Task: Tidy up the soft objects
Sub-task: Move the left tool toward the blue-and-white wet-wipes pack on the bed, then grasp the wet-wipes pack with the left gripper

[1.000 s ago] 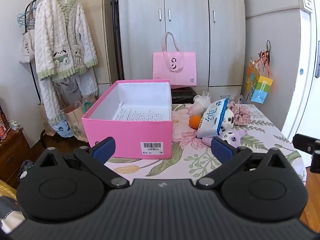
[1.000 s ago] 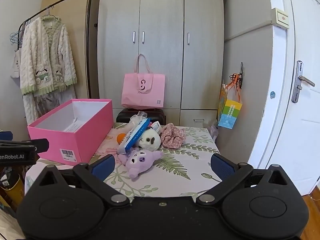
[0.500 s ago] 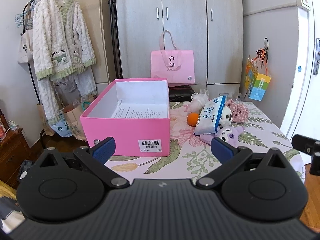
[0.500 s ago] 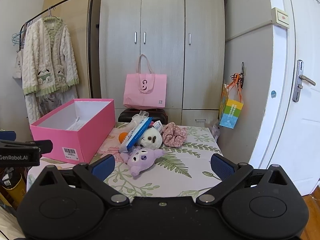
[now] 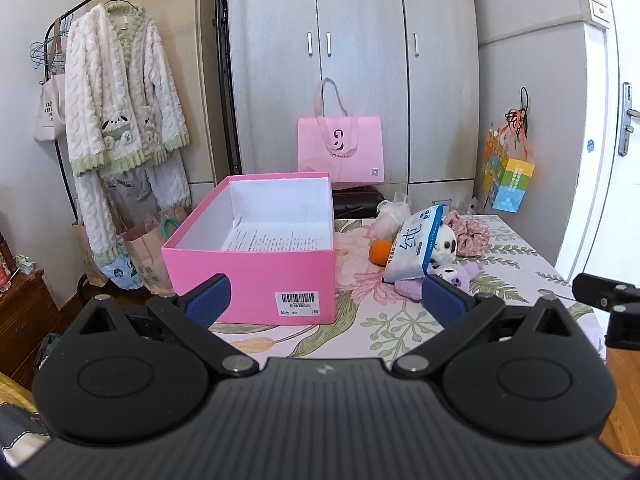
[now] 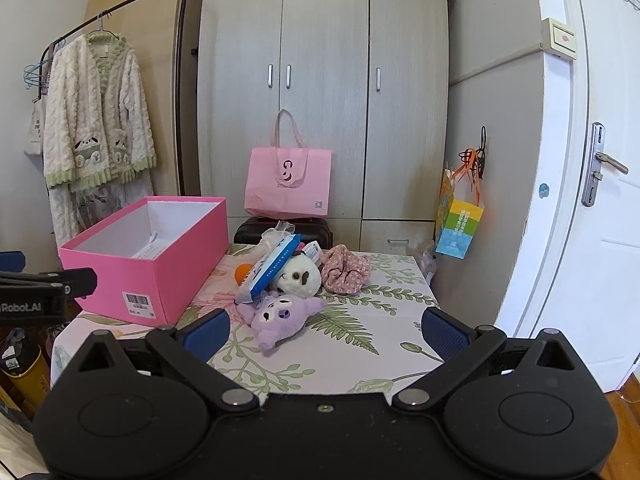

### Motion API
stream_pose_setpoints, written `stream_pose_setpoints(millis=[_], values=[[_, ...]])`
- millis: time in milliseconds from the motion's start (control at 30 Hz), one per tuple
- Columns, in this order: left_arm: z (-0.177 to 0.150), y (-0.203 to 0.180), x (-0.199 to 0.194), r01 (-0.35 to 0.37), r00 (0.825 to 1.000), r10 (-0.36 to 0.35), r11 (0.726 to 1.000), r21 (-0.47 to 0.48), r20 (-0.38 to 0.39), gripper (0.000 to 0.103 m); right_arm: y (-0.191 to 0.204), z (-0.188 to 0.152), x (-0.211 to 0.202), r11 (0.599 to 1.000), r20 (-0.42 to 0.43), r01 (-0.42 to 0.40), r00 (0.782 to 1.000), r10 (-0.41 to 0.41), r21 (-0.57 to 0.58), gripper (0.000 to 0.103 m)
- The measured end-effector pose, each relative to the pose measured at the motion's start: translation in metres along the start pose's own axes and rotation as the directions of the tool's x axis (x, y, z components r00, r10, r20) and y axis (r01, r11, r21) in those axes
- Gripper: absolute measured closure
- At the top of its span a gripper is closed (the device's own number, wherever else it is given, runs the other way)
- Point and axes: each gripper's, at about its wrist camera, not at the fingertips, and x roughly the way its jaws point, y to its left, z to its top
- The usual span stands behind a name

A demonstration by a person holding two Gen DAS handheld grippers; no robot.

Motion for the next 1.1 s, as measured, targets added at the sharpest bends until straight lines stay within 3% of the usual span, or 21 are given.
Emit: stream_pose_setpoints(millis=[667,800,933,1033,1100], values=[[-0.004,0.004,-0.014,0.061,0.992,-0.060,0.998,-0.006,0.111,0.000,0.008,-0.001,0.000,0.998,-0.010,-0.001,1.000,0.000,-0.057,0.000],[0.005,0.004,0.002,0.128,0.990,-0.125,0.991,-0.040,0.066,0.000,0.009,0.002,0.004,0.994,0.008,-0.049,0.999,0.050,-0.094,0.000],[0.016,0.003,0.026,0.247,0.969,-0.246,0.967,-0.068,0.027,0.000,0.013,-0.001,0.026,0.959,0.071,-0.178,0.978,0.197,-0.221,0.000],[0.022,-0.002,0.048,0.290,0.957,-0.289,0.955,-0.067,0.025,0.000,0.014,0.000,0.051,0.950,0.077,-0.185,0.975,0.210,-0.251,0.000],[0.025,-0.010,0.064,0.311,0.950,-0.311,0.949,-0.043,0.006,0.000,0.011,0.002,0.066,0.943,0.078,-0.235,0.963,0.259,-0.236,0.000]])
